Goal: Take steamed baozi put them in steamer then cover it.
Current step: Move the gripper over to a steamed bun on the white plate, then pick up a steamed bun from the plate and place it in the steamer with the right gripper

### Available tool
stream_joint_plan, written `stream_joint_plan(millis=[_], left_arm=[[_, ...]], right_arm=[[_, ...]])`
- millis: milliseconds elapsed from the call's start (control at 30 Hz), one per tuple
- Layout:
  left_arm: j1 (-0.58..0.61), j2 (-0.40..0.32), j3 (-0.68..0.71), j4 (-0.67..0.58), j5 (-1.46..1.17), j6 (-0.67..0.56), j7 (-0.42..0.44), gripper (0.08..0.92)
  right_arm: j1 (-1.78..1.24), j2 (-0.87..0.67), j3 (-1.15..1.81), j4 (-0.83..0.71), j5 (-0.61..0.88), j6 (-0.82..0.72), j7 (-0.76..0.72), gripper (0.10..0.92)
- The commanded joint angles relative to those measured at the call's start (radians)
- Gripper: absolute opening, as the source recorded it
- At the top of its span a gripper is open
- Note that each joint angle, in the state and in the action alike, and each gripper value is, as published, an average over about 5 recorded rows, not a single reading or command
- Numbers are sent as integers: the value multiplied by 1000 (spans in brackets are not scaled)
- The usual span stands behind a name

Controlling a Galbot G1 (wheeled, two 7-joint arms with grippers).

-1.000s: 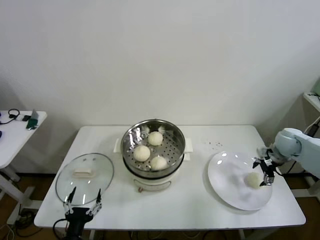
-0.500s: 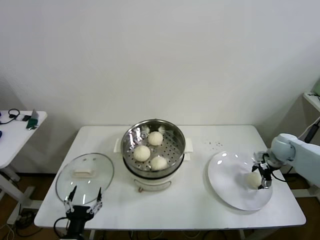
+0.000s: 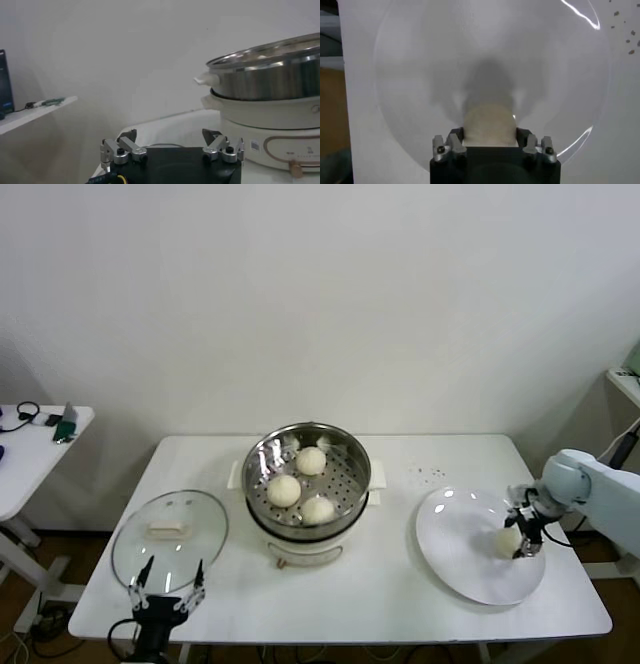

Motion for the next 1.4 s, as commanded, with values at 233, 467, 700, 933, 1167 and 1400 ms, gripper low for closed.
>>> stream_joint_plan(millis=[233,467,700,933,1167,1400], left_arm=[[4,6,6,0,-14,-8,7,823],[5,14,22,-6,-17,-12,8,823],[-11,23,50,-12,-17,-8,10,823],[-19,26,74,-16,-15,-9,10,823],[-17,35,77,-19,-20,-14,10,823],[-15,42,68,-20,-32,-18,11,823]], right_arm=[[498,97,-419,15,355,-47,1,674],[808,340,-702,2,695,-70,3,674],[897,583,-768,-35,912,-79,8,675],[875,757,-764,-38,1003,-103,28,678],[810,864,-738,-78,1027,-120,40,677],[729,916,-739,-123,986,-125,49,676]])
